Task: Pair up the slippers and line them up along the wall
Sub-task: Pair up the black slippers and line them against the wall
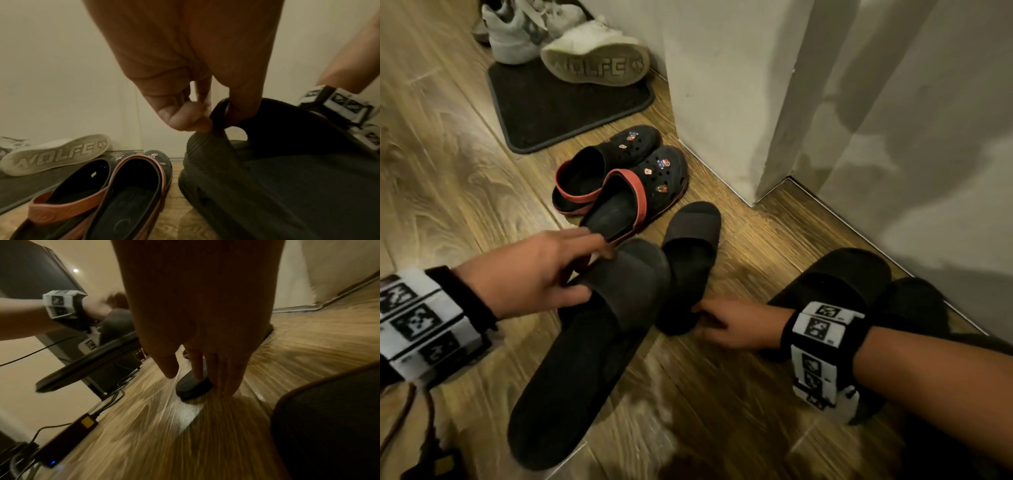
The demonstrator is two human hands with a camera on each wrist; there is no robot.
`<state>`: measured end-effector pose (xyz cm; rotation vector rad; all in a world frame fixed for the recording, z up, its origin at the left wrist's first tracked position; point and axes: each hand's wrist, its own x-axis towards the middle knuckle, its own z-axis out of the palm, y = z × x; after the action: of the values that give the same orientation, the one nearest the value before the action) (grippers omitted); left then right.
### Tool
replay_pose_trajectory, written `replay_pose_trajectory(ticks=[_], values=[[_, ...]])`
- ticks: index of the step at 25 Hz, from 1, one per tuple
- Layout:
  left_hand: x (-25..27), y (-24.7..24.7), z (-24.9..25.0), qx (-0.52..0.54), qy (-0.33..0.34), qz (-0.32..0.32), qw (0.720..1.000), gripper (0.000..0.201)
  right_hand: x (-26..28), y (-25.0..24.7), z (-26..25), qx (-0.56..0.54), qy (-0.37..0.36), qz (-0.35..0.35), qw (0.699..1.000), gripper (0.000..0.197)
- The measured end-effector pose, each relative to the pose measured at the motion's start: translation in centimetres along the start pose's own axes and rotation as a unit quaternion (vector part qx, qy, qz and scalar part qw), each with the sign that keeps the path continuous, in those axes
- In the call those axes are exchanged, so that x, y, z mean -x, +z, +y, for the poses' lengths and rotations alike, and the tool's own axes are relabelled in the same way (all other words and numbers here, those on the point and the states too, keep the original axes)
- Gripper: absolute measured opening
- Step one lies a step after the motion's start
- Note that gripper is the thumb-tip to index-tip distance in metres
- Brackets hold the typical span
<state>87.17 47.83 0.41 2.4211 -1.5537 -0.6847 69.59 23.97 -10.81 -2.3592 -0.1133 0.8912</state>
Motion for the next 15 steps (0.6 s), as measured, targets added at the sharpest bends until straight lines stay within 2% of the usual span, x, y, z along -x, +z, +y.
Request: replay_pose_trajectory(ticks=[3,8,12,15], values=[[-1.4,-0.6,0.7,-0.004,-0.003,0.038,0.999,0.049,0.5,0.2,-0.9,0.055,-0.034,0.012,0.998,0.039],[-8.4,1.6,6.2,-0.013,0.032,0.062,0.997,0.047,4.7,-0.4,2.9,0.015,0.001,0.064,0.998,0.029],[-16.8,4.8,10.6,-0.076,0.018,-0.036,0.996,0.048,7.6,1.0,5.0,0.040,0.028,0.066,0.997,0.027],[-20.4,7.0,11.4,-0.111,-0.011,-0.099,0.989,0.045,8.4,1.6,5.7,0.075,0.039,0.053,0.995,0.030]])
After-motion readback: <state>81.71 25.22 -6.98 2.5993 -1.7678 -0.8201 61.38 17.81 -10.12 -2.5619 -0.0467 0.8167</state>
